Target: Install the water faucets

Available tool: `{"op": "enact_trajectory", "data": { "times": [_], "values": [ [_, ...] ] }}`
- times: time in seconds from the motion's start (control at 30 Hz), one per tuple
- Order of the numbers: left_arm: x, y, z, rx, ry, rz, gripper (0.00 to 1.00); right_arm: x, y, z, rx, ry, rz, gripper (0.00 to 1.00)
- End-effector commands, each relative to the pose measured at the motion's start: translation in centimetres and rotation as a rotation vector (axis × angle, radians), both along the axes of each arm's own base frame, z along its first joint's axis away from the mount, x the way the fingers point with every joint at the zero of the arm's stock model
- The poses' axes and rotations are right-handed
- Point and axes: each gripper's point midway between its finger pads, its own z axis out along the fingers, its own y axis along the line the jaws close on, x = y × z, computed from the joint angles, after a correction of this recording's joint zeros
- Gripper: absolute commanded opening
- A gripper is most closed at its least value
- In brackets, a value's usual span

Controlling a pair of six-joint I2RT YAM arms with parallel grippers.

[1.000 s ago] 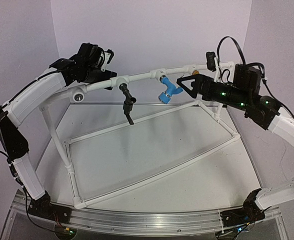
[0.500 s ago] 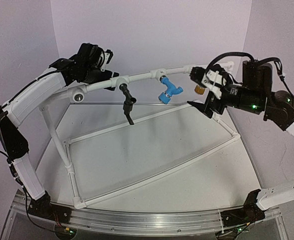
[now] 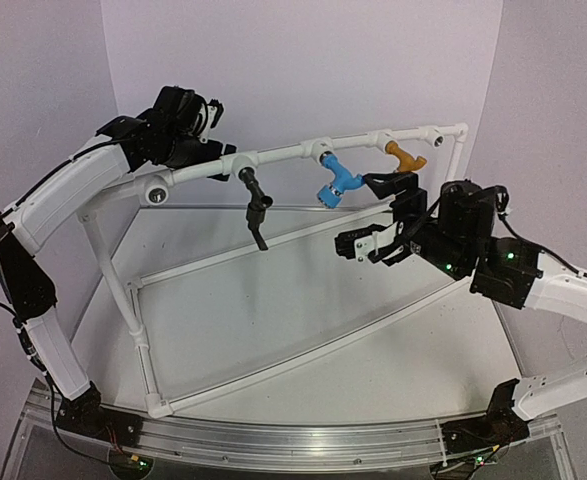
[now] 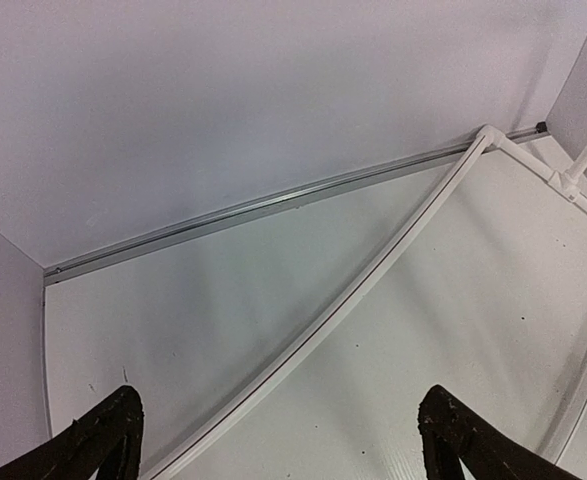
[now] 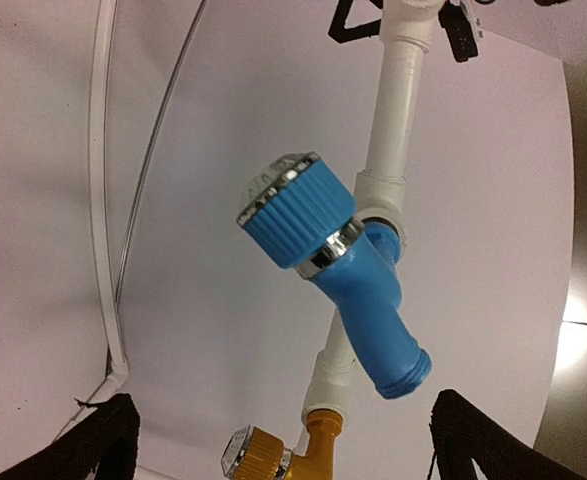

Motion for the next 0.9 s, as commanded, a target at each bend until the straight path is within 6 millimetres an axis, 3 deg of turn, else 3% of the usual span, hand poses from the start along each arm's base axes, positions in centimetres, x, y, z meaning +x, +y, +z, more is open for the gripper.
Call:
{"op": "enact_trajectory", "data": {
  "times": [0.0, 0.17, 0.37, 0.6, 0.87],
  "values": [
    [-2.2, 0.0, 2.9, -0.066, -0.03, -0.028, 0.95, 0.4, 1.4, 4.9, 0.087, -0.272, -0.002, 0.98],
    [-2.2, 0.1, 3.0, -0.068, -0.037, -0.027, 0.94, 1.1, 2.4, 5.0, 0.091, -0.319, -0.012, 0.98],
    [-2.0, -0.2, 2.8, -0.069, -0.034, -0.034, 0.94, 1.5, 3.7, 3.7, 0.03, -0.328, 0.017, 0.97],
    [-1.9, -0.4, 2.8, -0.074, -0.04, -0.037, 0.93, 2.4, 5.0, 3.6, 0.032, -0.319, 0.018, 0.82],
    [-2.0, -0.2, 2.8, -0.072, -0.046, -0.034, 0.93, 3.5, 5.3, 4.3, 0.122, -0.305, -0.033, 0.72]
  ]
}}
